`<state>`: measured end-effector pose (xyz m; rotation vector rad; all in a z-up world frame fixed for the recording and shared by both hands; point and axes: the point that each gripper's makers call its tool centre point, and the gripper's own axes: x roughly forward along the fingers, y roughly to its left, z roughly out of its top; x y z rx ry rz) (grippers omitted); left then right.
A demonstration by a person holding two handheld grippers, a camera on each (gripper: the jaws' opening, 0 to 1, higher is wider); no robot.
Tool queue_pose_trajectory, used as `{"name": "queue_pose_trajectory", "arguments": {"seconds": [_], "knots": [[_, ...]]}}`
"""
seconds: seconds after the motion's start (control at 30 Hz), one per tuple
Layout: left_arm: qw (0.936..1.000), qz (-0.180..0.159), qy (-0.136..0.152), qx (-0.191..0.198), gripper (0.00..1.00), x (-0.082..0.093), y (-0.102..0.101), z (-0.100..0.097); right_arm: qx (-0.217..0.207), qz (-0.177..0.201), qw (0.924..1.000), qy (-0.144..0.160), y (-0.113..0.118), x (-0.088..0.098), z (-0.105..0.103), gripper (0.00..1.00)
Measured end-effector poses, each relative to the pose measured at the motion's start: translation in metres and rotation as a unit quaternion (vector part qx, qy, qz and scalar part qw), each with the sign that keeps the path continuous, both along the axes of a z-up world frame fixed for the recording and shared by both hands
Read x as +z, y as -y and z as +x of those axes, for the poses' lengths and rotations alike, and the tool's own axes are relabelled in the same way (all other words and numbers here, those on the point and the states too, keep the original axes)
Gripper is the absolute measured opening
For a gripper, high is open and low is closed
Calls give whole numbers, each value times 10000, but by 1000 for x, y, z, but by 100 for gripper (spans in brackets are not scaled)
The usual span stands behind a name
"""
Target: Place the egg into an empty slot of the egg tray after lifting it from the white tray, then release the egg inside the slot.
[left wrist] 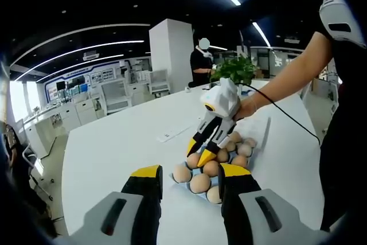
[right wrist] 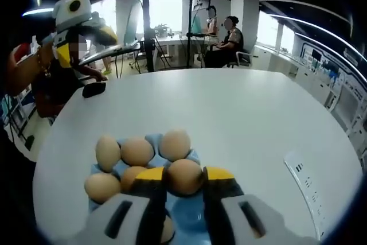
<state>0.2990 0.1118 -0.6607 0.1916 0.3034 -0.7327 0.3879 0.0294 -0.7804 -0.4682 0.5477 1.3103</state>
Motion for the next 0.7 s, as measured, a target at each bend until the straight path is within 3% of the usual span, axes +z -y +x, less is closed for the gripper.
{"name": "queue_pose_trajectory", "arguments": {"seconds": [0.23, 0.4, 0.53, 0.7], "knots": [[10000, 12, 16, -2, 39, 1, 0, 0, -58, 60, 9998, -152, 2, -1, 0, 25], [10000, 3, 48, 3, 39, 3, -1, 1, -58, 130, 9999, -94, 7, -1, -2, 28], [10000, 9, 43, 6, 39, 4, -1, 1, -232, 616, 9977, -161, 8, 17, 0, 29], [10000, 8, 56, 7, 39, 5, -1, 1, -290, 612, 9977, -9, 27, 24, 2, 28]]}}
